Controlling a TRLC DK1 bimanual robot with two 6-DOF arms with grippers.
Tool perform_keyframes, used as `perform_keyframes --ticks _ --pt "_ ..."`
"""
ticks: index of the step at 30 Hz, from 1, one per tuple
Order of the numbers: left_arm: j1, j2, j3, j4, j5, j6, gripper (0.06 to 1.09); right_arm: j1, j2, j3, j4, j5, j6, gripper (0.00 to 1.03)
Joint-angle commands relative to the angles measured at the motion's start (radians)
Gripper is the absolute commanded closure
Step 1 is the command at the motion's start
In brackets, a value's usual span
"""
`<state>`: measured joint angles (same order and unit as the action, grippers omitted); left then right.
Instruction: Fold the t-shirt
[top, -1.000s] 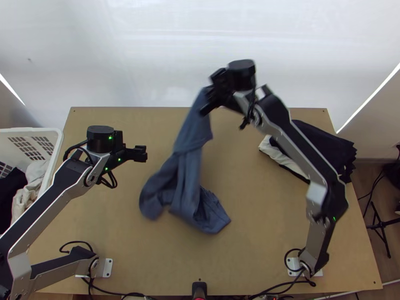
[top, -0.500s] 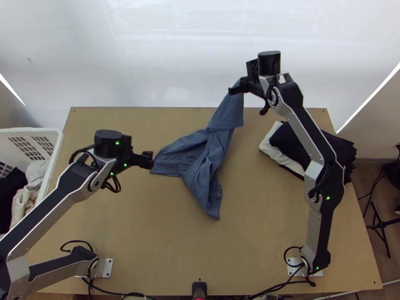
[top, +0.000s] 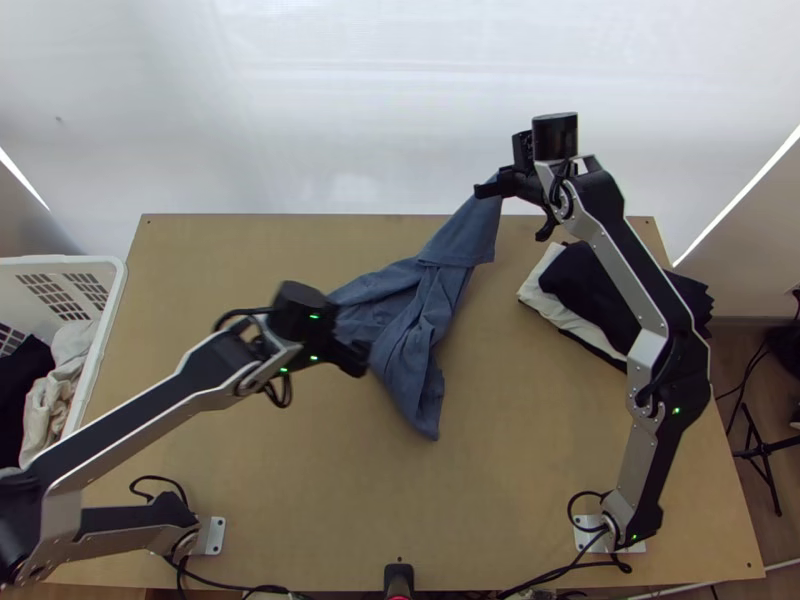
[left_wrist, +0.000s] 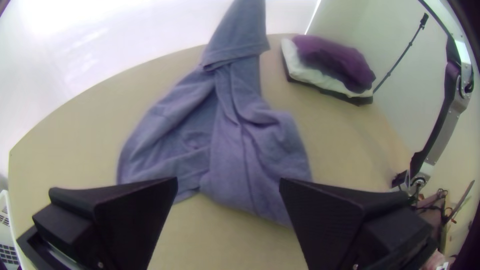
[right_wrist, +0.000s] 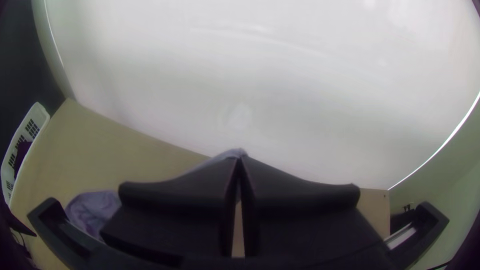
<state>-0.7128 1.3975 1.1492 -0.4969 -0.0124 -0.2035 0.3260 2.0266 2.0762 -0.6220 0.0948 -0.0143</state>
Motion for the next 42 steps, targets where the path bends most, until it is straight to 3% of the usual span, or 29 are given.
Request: perform_keyframes --ticks 1,17,22,26,31,34,36,38,40,42 --pt "-0.117 0.136 0.113 -0.003 0.029 -0.06 0.1 -0.015 -0.005 -0.028 0.004 0.0 0.007 1.0" --pt "-0.24 0.475 0.42 -0.023 0.037 -0.086 0.1 -0.035 0.006 -0.008 0.036 0.0 0.008 1.0" --pt "-0.247 0.537 0.403 -0.025 0.025 -0.024 0.1 -0.035 0.007 -0.01 0.036 0.0 0.01 1.0" --pt "-0.247 0.557 0.383 -0.035 -0.049 0.024 0.12 -0.035 -0.002 -0.011 0.036 0.0 0.013 1.0" --pt "-0.246 0.495 0.303 -0.014 -0.164 0.052 0.7 -0.039 -0.039 -0.013 0.033 0.0 0.028 1.0" --pt "-0.22 0.442 0.242 0.001 -0.17 0.121 0.74 -0.041 -0.06 -0.013 0.024 -0.001 0.028 1.0" --pt "-0.211 0.406 0.215 0.014 -0.198 0.145 0.88 -0.042 -0.077 -0.015 0.015 -0.001 0.034 1.0" --pt "-0.205 0.385 0.204 -0.006 -0.259 0.173 0.9 -0.045 -0.095 -0.016 0.004 -0.004 0.045 1.0" --pt "-0.183 0.354 0.205 -0.034 -0.261 0.17 0.91 -0.048 -0.112 -0.022 -0.008 -0.01 0.057 1.0" --pt "-0.162 0.334 0.228 -0.069 -0.261 0.162 1.04 -0.053 -0.128 -0.03 -0.019 -0.015 0.065 1.0"
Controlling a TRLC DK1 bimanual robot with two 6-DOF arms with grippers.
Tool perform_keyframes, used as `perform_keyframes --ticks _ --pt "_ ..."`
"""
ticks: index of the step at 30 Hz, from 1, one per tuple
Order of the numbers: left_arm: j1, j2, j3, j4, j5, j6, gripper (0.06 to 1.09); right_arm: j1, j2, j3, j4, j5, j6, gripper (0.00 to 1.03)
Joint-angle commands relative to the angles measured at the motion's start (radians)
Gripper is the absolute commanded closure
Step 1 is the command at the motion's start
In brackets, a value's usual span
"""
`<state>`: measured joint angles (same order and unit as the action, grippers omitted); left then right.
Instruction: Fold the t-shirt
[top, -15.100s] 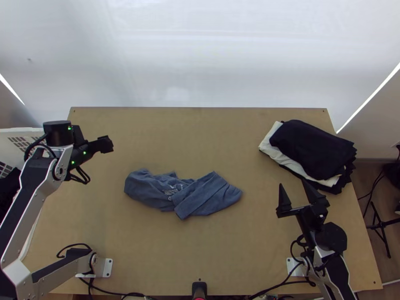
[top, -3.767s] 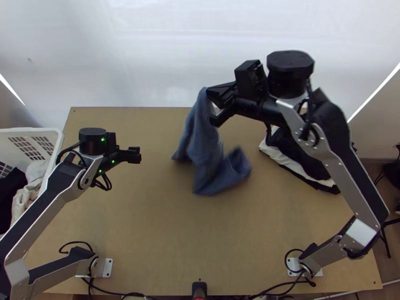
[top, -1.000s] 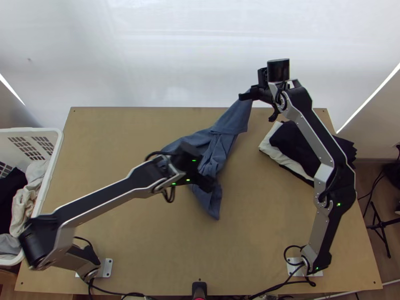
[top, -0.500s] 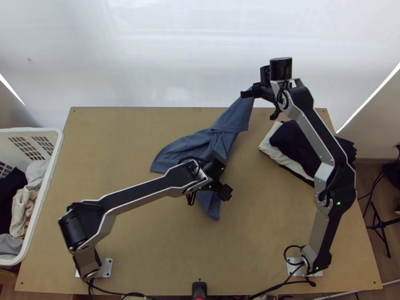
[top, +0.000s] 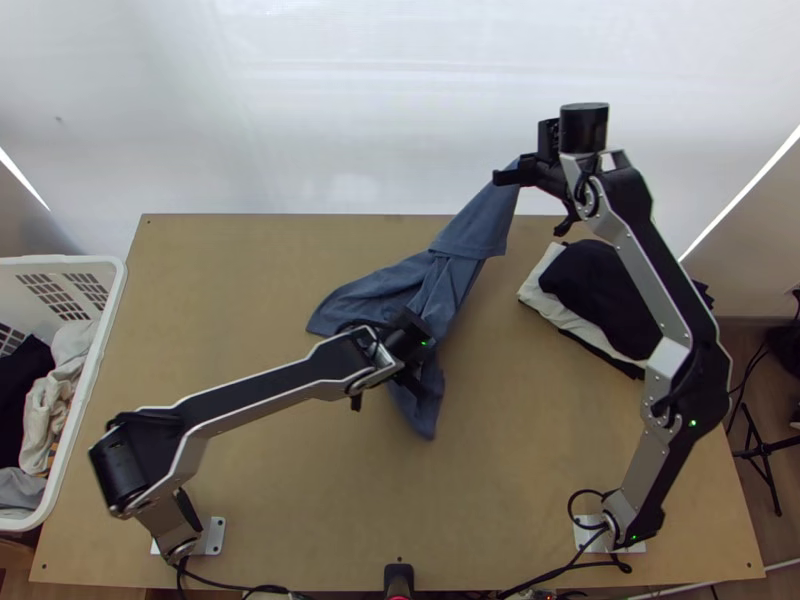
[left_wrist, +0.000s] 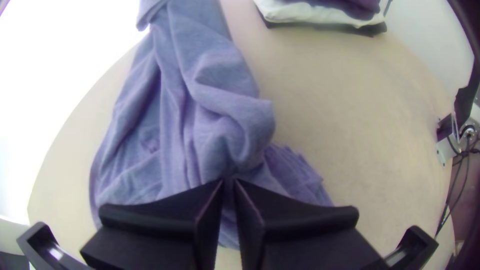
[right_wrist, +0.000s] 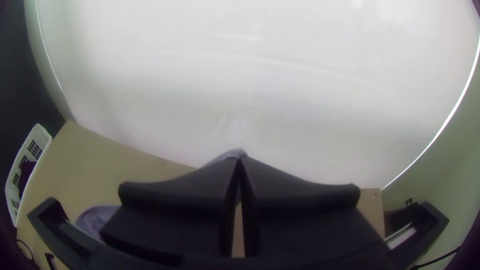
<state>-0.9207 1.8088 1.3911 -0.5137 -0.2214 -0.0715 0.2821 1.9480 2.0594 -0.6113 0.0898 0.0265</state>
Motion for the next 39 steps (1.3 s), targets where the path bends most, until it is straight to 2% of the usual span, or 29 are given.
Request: perform_keyframes --ticks 1,8,11,14,15,16,18,21,24,30,37,39 --pt "0.066 -0.088 -0.004 -0.077 -0.05 0.027 1.05 -0.011 -0.054 -0.016 -0.034 -0.01 0.026 1.0" --pt "0.191 -0.181 0.005 -0.075 -0.016 -0.013 1.05 -0.017 -0.087 -0.038 -0.038 -0.016 0.05 1.0" --pt "0.198 -0.204 0.005 -0.082 0.04 -0.051 1.03 -0.011 -0.092 -0.036 -0.038 -0.018 0.05 1.0" --pt "0.151 -0.197 -0.004 -0.12 0.067 -0.036 0.59 0.0 -0.092 -0.033 -0.038 -0.018 0.05 1.0" --pt "0.129 -0.184 -0.021 -0.121 0.065 -0.007 0.35 0.003 -0.092 -0.031 -0.038 -0.016 0.05 1.0" --pt "0.102 -0.166 -0.044 -0.128 0.04 0.03 0.21 0.006 -0.092 -0.028 -0.038 -0.016 0.05 1.0" --pt "0.023 -0.126 -0.072 -0.14 -0.099 0.079 0.21 0.011 -0.092 -0.022 -0.038 -0.016 0.05 1.0" --pt "-0.037 -0.062 -0.076 -0.146 -0.145 0.102 0.21 0.014 -0.087 -0.015 -0.038 -0.016 0.05 1.0" --pt "-0.073 -0.012 -0.067 -0.129 -0.153 0.133 0.21 0.012 -0.086 -0.008 -0.038 -0.016 0.05 1.0" --pt "-0.124 0.08 0.069 -0.149 -0.157 0.122 0.21 0.0 -0.086 -0.012 -0.039 -0.016 0.049 1.0" --pt "-0.152 0.149 0.283 -0.299 -0.095 0.033 0.21 -0.009 -0.092 -0.038 -0.039 -0.018 0.047 1.0" --pt "-0.153 0.17 0.298 -0.312 -0.093 0.03 0.17 -0.008 -0.093 -0.044 -0.039 -0.016 0.049 1.0"
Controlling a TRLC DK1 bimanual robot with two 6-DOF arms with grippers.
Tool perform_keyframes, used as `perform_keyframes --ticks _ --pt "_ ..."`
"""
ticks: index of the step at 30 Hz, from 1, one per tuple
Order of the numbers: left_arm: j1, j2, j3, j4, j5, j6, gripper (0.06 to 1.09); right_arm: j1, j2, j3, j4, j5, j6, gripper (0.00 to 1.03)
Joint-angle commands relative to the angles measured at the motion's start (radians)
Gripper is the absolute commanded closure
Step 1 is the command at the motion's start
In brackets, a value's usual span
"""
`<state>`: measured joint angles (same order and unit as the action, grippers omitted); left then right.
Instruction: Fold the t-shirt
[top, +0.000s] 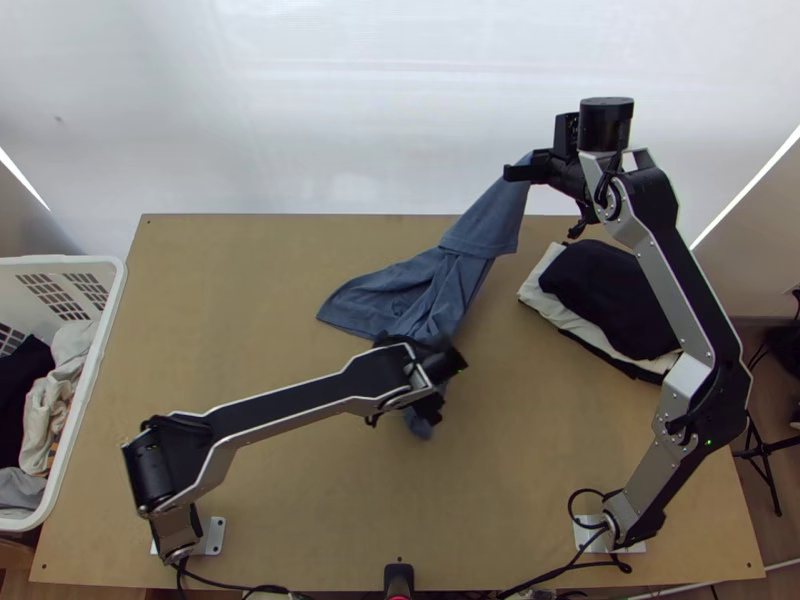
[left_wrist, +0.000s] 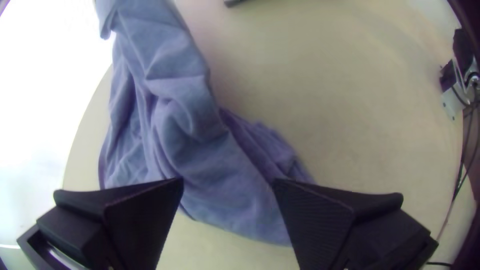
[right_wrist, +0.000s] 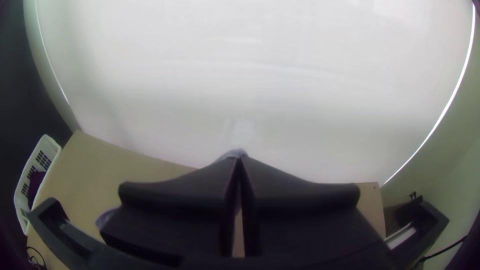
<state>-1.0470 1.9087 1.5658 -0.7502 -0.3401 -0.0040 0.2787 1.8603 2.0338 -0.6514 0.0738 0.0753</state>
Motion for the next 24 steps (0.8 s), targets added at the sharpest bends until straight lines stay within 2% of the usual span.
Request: perform_keyframes --ticks 1,6,7,8,9,10,12,14,20,24 --pt "-0.027 0.084 0.123 -0.075 0.024 -0.04 0.16 -0.004 -0.007 -0.02 0.001 -0.002 0.0 1.0" --pt "-0.027 0.127 0.102 -0.086 0.016 -0.037 0.17 -0.004 -0.009 -0.015 0.001 -0.002 0.0 1.0" --pt "-0.027 0.128 0.086 -0.072 0.016 -0.031 0.21 -0.004 -0.009 -0.014 0.001 -0.002 0.0 1.0" --pt "-0.024 0.128 0.068 -0.055 0.016 -0.022 0.28 -0.004 -0.012 -0.011 0.001 -0.002 0.0 1.0" --pt "-0.021 0.128 0.051 -0.038 0.015 -0.011 0.38 -0.004 -0.013 -0.007 0.001 -0.003 0.0 1.0" --pt "-0.015 0.128 0.033 -0.02 0.015 0.001 0.53 -0.004 -0.016 -0.007 -0.001 -0.008 0.0 1.0" --pt "0.002 0.128 0.014 0.015 -0.002 0.024 1.02 -0.004 -0.026 -0.007 -0.001 -0.011 0.0 1.0" --pt "0.024 0.118 0.005 0.017 -0.004 0.027 1.05 -0.004 -0.035 -0.012 -0.001 -0.017 0.0 1.0" --pt "0.114 -0.008 0.022 0.043 -0.005 0.035 1.05 -0.016 -0.05 -0.04 -0.002 -0.022 0.001 1.0" --pt "0.242 -0.092 0.122 0.061 -0.004 -0.039 1.05 -0.027 -0.058 -0.04 -0.002 -0.026 0.011 1.0"
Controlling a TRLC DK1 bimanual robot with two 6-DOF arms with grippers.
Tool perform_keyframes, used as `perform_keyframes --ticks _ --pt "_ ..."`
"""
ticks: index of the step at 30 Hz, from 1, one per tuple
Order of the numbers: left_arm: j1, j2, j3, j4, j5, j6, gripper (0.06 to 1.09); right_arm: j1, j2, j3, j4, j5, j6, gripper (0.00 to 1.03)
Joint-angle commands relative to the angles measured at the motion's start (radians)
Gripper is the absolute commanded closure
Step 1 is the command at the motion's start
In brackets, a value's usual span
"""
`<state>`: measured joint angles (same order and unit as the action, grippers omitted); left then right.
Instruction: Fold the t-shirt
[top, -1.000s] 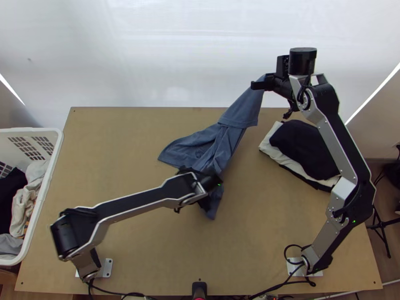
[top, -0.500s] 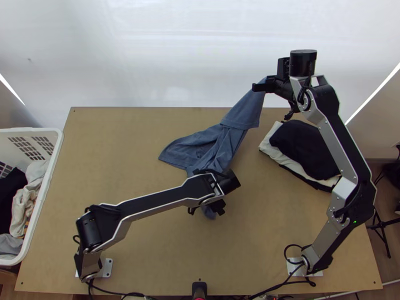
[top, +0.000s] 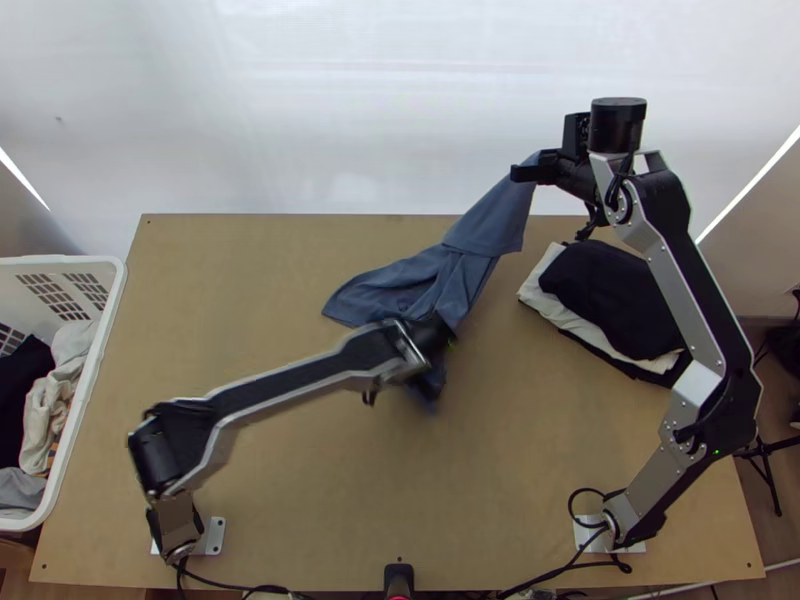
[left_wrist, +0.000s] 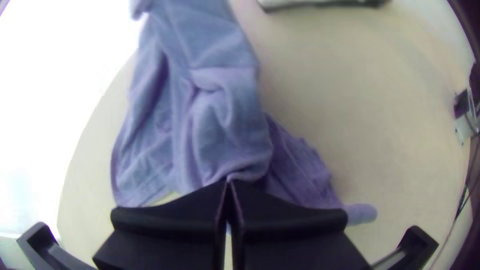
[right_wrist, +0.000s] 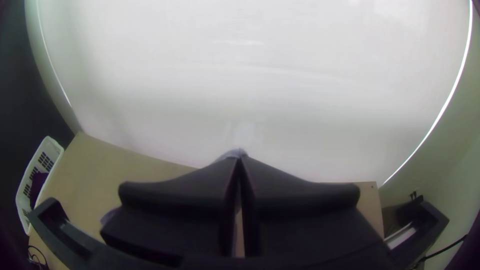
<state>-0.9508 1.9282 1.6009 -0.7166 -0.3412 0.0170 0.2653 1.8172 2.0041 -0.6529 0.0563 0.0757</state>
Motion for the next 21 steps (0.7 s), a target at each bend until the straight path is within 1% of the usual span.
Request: perform_keyframes --ticks 1,6,12,15,17,21 --pt "0.181 -0.133 0.11 0.031 -0.001 -0.089 1.05 -0.015 -0.015 -0.01 -0.001 -0.009 0.01 1.0" --pt "0.337 -0.252 0.125 0.111 0.014 -0.138 1.05 -0.038 -0.018 -0.01 -0.014 -0.026 0.022 1.0" --pt "0.531 -0.347 0.129 0.236 0.137 -0.15 1.05 -0.069 -0.021 0.018 -0.047 -0.032 0.064 1.0" --pt "0.601 -0.359 0.159 0.241 0.163 -0.173 1.05 -0.084 -0.027 0.051 -0.083 -0.035 0.081 1.0" --pt "0.636 -0.382 0.157 0.236 0.217 -0.201 1.05 -0.084 -0.048 0.051 -0.099 -0.038 0.081 1.0" --pt "0.644 -0.482 0.103 0.238 0.304 -0.236 1.05 -0.09 -0.137 0.016 -0.136 -0.101 0.081 1.0"
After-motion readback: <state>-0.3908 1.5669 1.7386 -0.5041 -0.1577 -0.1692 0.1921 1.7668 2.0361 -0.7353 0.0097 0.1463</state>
